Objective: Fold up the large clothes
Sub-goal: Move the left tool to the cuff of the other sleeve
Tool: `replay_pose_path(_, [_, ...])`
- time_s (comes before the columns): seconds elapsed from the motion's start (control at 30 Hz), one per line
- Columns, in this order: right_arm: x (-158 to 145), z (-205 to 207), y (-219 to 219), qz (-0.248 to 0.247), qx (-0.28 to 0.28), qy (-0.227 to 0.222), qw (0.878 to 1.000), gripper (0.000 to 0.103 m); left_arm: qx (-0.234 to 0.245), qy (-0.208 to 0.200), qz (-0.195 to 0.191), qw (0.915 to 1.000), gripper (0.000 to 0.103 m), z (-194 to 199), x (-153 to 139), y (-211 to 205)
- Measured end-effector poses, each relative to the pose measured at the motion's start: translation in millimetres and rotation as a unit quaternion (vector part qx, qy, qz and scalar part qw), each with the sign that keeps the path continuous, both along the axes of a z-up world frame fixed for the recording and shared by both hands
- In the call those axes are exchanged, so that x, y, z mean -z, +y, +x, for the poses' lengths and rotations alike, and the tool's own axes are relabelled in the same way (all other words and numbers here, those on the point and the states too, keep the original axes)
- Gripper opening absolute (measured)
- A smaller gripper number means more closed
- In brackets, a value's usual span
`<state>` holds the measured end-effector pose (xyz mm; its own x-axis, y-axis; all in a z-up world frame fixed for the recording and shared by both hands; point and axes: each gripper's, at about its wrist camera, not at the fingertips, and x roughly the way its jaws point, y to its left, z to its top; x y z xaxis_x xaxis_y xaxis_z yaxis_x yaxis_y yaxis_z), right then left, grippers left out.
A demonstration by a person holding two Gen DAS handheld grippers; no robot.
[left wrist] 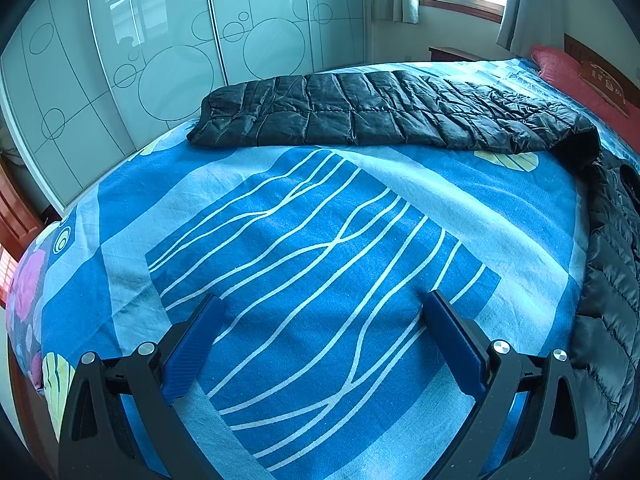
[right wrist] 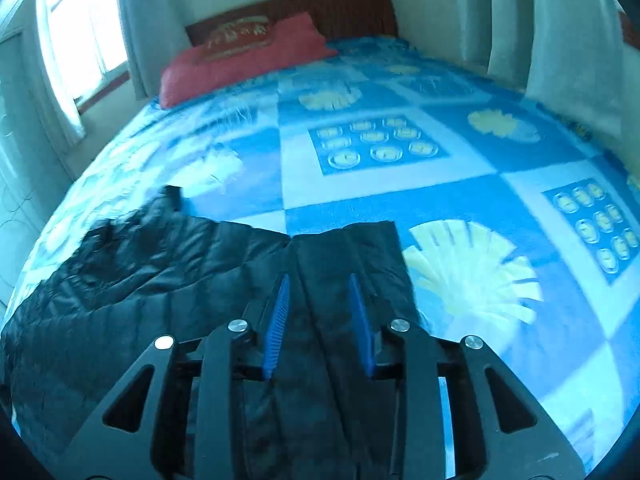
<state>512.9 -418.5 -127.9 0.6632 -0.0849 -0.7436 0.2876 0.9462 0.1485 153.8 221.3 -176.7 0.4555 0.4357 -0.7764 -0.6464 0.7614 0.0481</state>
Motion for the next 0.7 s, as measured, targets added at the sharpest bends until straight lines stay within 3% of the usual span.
replay_pose_path(0.07, [24.4,11.8,-0.4,0.0,-0.003,0.034,0.999,0.031,0.0,0.0,0.001,1.0,0.099,-0.3,0.2,-0.8])
replay_pose_path(0.13, [17.9,12.4,6.5,-0.024,0.0,0.038,0.999,0.03,0.0,0.001,0.002,1.0,0.099,0.0,0.4,-0.9])
replay_pose_path(0.2, [3.8,1.2,14.5,-0.03,0.002,0.01,1.0,0.031,0.0,0.001,0.002,1.0,0.099,-0.2,0.6,-0.4])
replay_pose_path(0.27, [11.6,-5.7,23.3,-0.041,-0.008,0.0,0.999,0.041,0.0,0.001,0.003,1.0,0.099,0.0,0.2,-0.9])
replay_pose_path(0.3, [25.0,-0.1,25.1,-0.055,-0.021,0.023,0.998,0.049,0.0,0.002,0.004,1.0,0.099,0.1,0.1,-0.8])
replay_pose_path(0.33, [29.3,2.6,25.3,-0.062,-0.023,0.028,0.997,0.049,0.0,0.002,0.004,1.0,0.099,0.3,0.3,-0.5])
replay_pose_path(0.4, [14.9,-7.7,29.3,-0.061,-0.005,0.012,0.998,0.049,0.0,0.001,0.001,1.0,0.099,-0.1,0.0,0.0])
replay_pose_path(0.47, [-1.0,-32.4,41.4,-0.018,-0.013,-0.012,1.0,0.049,0.0,0.0,-0.003,1.0,0.099,-0.8,0.3,-0.6])
replay_pose_path(0.57, [-12.8,-67.6,73.2,-0.027,-0.039,-0.036,0.998,0.061,0.001,0.0,0.0,1.0,0.099,-0.4,0.5,-0.3])
replay_pose_path(0.7, [5.7,-84.6,106.4,-0.043,-0.062,-0.005,0.997,0.062,0.001,0.0,-0.001,1.0,0.099,-0.2,1.3,0.6])
